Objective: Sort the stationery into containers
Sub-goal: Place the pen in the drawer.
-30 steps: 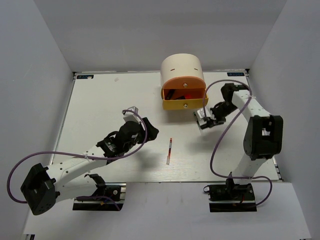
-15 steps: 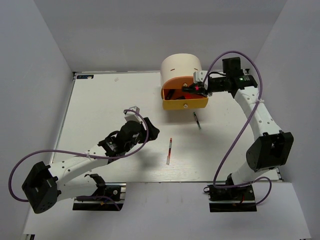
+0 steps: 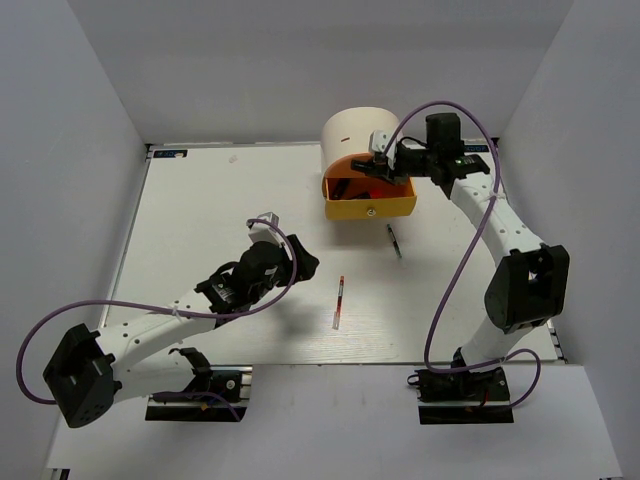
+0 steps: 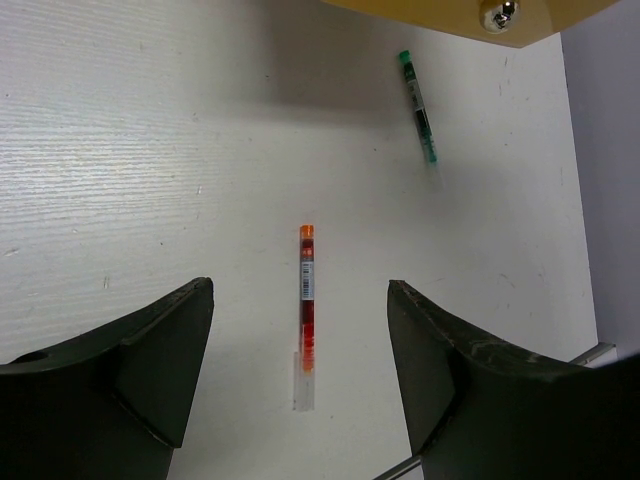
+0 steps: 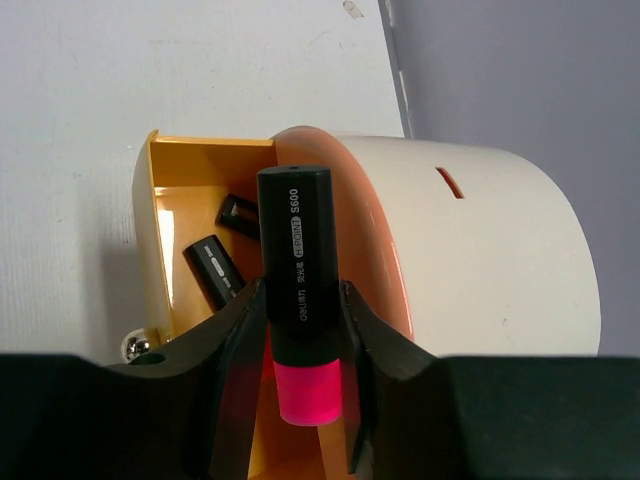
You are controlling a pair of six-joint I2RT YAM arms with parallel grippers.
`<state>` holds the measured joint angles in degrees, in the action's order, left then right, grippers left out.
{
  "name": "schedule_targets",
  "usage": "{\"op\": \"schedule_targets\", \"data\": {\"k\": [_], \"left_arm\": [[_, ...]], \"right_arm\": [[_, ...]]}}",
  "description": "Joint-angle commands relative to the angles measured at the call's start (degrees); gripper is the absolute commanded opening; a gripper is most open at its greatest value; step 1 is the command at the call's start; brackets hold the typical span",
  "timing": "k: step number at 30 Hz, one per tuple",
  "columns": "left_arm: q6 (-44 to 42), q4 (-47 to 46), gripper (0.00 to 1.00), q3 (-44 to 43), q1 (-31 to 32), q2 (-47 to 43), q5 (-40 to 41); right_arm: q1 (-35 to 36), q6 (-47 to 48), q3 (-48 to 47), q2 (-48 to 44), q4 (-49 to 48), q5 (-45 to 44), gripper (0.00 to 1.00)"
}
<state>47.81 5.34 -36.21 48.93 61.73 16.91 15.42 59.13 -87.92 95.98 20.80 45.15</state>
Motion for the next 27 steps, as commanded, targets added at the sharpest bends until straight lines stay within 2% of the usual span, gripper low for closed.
{"op": "schedule_targets", "data": {"k": [1,3,6,8,10,13,15,16,19,20,22,23,26,27], "left_arm": [[-0.61,-0.6,0.8,-0.1,-0.15,-1.53,-0.03],[-0.61,-0.6,0.8,-0.09,-0.15,-1.53,-0.03],[-0.61,-0.6,0.8,-0.09,-0.15,-1.53,-0.03],[-0.61,-0.6,0.8,-0.09,-0.15,-1.53,-0.03],[-0.61,-0.6,0.8,-0.09,-0.15,-1.53,-0.03],[-0.61,-0.6,0.8,-0.09,-0.15,-1.53,-0.03],[-0.61,-0.6,0.8,-0.09,-0.15,-2.05,-0.03],[-0.61,-0.6,0.8,-0.09,-0.15,-2.06,-0.03],[-0.09,-0.07,0.8,0.52,-0.15,-2.06,0.5],[-0.09,-0.07,0.8,0.52,-0.15,-2.06,0.5],[-0.09,-0.69,0.8,0.52,-0.15,-2.06,0.5],[-0.09,-0.69,0.8,0.52,-0.15,-2.06,0.5],[-0.09,-0.69,0.8,0.0,-0.15,-1.53,0.5],[-0.09,-0.69,0.8,0.0,-0.15,-1.53,0.5]], "right_arm": [[0.14,0.8,1.86,-0.36,-1.55,0.21,0.37],[0.22,1.16,2.05,-0.62,-1.02,0.29,0.43],[0.23,1.42,2.32,-0.19,-1.2,-0.06,0.44],[0.22,1.42,2.66,-0.1,-1.02,-0.32,0.48],[0.14,1.42,2.66,-0.18,-1.02,-0.5,0.57],[0.14,1.51,3.19,-0.62,-1.55,-0.41,0.57],[0.05,0.99,3.45,-1.5,-1.55,0.38,0.52],[-0.13,0.81,3.63,-2.72,-1.9,1.34,0.34],[-0.48,2.28,4.68,-4.66,0.54,5.11,0.01],[-0.48,3.78,4.51,-4.67,2.3,6.96,0.0],[-0.48,11.86,3.64,-3.27,12.72,8.63,0.0],[-0.48,14.4,0.94,-2.3,15.82,10.47,0.0],[-0.04,23.82,-4.77,2.53,34.17,11.28,0.0],[0.13,26.88,-5.5,3.32,36.05,11.37,0.0]]}}
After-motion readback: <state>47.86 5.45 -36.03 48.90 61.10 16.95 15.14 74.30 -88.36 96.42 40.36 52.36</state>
